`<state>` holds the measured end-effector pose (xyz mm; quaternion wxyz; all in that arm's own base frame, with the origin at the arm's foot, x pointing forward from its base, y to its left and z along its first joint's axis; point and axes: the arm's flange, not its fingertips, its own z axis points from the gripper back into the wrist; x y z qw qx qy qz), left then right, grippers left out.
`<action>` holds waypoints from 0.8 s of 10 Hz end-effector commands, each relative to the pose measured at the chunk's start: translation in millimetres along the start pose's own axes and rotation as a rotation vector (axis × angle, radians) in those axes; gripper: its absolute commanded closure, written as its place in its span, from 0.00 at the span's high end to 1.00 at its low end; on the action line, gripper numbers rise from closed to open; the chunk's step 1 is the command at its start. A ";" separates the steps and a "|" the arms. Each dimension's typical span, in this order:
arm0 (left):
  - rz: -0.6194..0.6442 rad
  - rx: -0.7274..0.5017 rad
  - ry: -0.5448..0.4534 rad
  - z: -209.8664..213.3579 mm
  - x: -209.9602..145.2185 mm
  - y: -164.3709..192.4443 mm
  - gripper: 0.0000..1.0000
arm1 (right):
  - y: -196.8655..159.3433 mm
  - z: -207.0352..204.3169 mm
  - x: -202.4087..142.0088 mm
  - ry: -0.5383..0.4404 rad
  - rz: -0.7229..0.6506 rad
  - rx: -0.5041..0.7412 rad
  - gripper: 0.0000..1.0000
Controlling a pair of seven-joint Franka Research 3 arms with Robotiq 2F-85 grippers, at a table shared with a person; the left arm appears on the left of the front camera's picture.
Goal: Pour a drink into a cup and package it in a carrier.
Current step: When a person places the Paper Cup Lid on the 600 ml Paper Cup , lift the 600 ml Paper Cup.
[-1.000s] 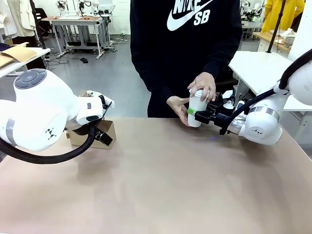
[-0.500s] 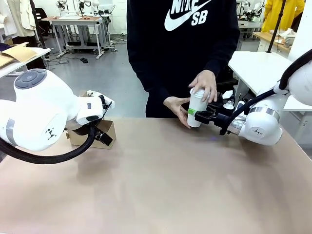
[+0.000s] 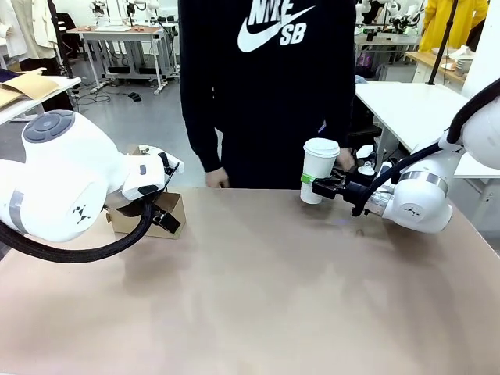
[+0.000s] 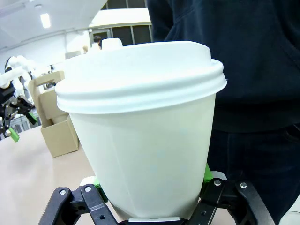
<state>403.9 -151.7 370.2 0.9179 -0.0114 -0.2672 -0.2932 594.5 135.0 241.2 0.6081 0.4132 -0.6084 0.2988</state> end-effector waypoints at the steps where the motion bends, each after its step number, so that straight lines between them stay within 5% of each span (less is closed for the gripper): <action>1: -0.001 -0.001 -0.001 0.3 0.1 -0.2 1.00 | 1.9 -1.8 5.8 -0.014 0.003 0.001 0.80; 8: -0.001 -0.001 -0.001 0.3 0.1 -0.2 1.00 | 0.0 0.0 0.0 0.000 0.000 0.000 0.80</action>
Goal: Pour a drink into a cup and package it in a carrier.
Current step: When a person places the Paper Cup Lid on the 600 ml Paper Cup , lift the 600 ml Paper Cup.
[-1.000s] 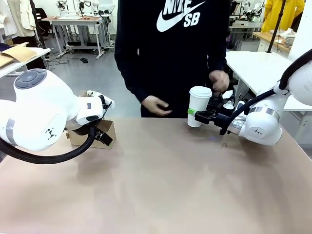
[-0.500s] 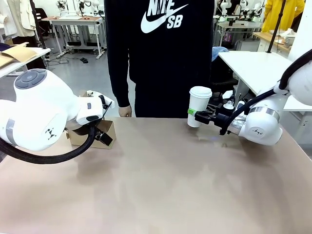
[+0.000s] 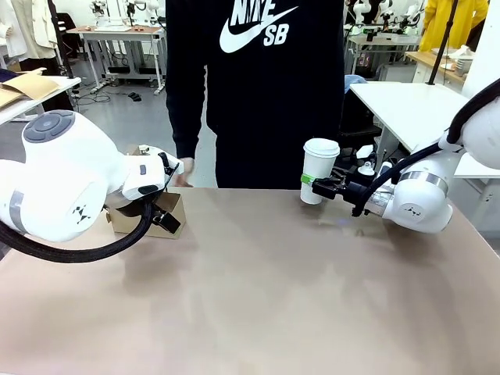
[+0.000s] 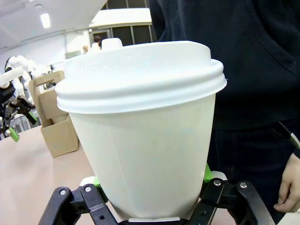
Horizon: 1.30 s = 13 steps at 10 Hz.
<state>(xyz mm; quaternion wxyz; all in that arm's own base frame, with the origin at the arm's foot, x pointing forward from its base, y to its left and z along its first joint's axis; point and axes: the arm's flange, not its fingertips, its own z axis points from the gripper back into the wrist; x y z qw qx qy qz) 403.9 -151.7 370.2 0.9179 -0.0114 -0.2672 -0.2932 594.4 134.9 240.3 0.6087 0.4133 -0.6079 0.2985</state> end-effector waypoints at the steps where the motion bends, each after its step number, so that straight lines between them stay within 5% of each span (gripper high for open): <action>1: -0.001 -0.001 -0.001 0.3 0.1 -0.2 1.00 | 10.4 6.6 26.6 0.003 -0.020 -0.006 0.80; 5: -0.001 -0.001 -0.001 0.3 0.1 -0.2 1.00 | 58.4 23.3 145.4 0.042 -0.014 0.041 0.80; 8: -0.001 -0.001 -0.001 0.3 0.1 -0.2 1.00 | 141.8 55.0 234.7 0.081 0.118 0.072 0.80; 11: -0.001 -0.001 -0.001 0.3 0.1 -0.2 1.00 | 179.0 65.3 272.2 0.075 0.142 0.104 0.80; 13: -0.001 -0.001 -0.001 0.3 0.1 -0.2 1.00 | 173.2 46.6 283.2 0.034 0.107 0.116 0.80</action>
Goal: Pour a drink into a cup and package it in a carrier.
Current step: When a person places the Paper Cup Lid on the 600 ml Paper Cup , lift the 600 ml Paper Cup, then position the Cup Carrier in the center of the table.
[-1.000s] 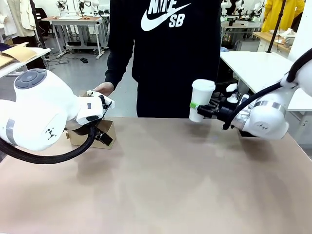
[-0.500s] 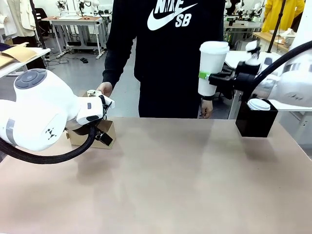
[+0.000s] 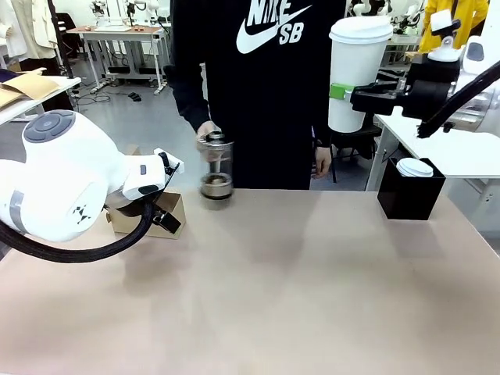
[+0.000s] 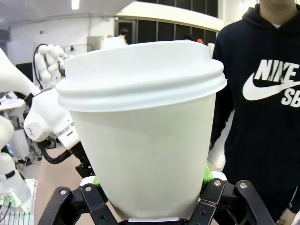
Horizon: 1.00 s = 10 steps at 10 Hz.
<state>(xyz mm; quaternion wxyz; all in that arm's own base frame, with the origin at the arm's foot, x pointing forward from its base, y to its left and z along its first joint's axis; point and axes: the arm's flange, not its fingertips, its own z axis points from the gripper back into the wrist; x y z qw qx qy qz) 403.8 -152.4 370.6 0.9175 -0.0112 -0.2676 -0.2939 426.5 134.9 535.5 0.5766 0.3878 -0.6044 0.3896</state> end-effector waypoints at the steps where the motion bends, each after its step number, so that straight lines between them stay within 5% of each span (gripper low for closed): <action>1: 0.001 -0.001 0.000 0.0 -0.4 0.4 1.00 | -22.1 -16.9 -1.0 -0.038 -0.084 0.048 0.80; 2: 0.001 -0.001 0.000 0.0 -0.4 0.4 1.00 | 0.0 0.0 0.0 0.000 0.000 0.000 0.80; 10: 0.001 -0.001 0.000 0.0 -0.4 0.4 1.00 | 0.0 0.0 0.0 0.000 0.000 0.000 0.80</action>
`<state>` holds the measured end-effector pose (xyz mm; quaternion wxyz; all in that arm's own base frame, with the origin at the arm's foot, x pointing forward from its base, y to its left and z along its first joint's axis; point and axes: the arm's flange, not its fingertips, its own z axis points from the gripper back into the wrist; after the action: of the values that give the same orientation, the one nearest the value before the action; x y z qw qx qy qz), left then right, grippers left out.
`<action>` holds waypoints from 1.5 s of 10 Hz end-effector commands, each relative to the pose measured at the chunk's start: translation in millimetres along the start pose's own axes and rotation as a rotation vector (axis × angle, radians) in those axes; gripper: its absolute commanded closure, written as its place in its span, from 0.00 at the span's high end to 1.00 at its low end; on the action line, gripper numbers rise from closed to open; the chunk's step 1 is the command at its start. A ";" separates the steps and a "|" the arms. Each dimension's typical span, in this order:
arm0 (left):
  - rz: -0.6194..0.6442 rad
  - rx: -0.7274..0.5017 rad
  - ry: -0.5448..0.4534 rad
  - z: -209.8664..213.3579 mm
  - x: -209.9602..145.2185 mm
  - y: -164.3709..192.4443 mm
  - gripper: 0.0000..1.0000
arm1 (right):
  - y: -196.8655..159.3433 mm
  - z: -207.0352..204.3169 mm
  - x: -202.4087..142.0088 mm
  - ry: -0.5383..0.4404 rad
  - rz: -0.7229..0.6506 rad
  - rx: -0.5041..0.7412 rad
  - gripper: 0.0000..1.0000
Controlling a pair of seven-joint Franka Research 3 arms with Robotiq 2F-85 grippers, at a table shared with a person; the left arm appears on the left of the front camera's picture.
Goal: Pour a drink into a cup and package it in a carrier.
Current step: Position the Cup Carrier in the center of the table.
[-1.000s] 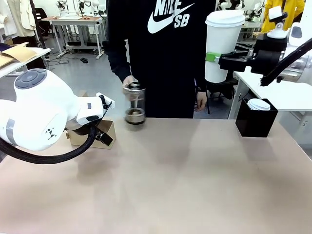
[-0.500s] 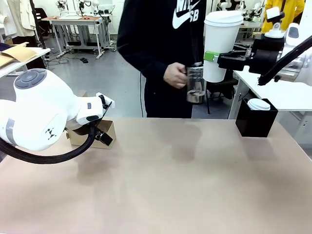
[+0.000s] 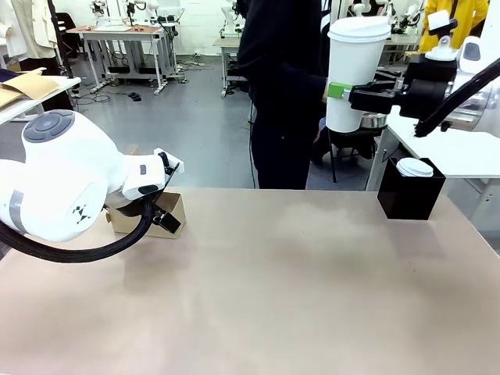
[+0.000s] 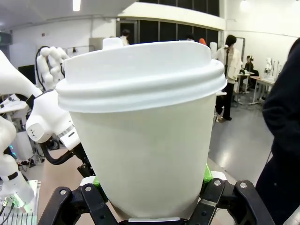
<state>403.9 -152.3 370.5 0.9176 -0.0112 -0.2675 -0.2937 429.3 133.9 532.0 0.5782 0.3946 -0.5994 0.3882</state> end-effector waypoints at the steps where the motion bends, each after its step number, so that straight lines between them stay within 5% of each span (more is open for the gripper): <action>1: 0.001 -0.002 0.000 0.1 -0.3 0.2 1.00 | 2.9 0.1 3.6 -0.001 0.015 -0.009 0.80; 3: 0.000 0.000 0.000 0.0 0.0 0.0 1.00 | 2.9 0.1 3.6 -0.001 0.015 -0.009 0.80; 6: 0.049 0.029 -0.001 77.4 25.2 26.2 1.00 | 2.9 0.1 3.6 -0.001 0.015 -0.009 0.80; 10: 0.173 0.061 0.170 161.2 94.6 43.3 1.00 | 2.9 0.1 3.6 -0.001 0.015 -0.009 0.80; 15: 0.354 0.087 0.298 126.3 144.0 98.5 1.00 | 2.9 0.1 3.6 -0.001 0.015 -0.009 0.80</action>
<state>485.0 -122.4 560.8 0.9788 0.0111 -0.1455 -0.1439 428.7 133.4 532.4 0.5785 0.3930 -0.5999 0.3887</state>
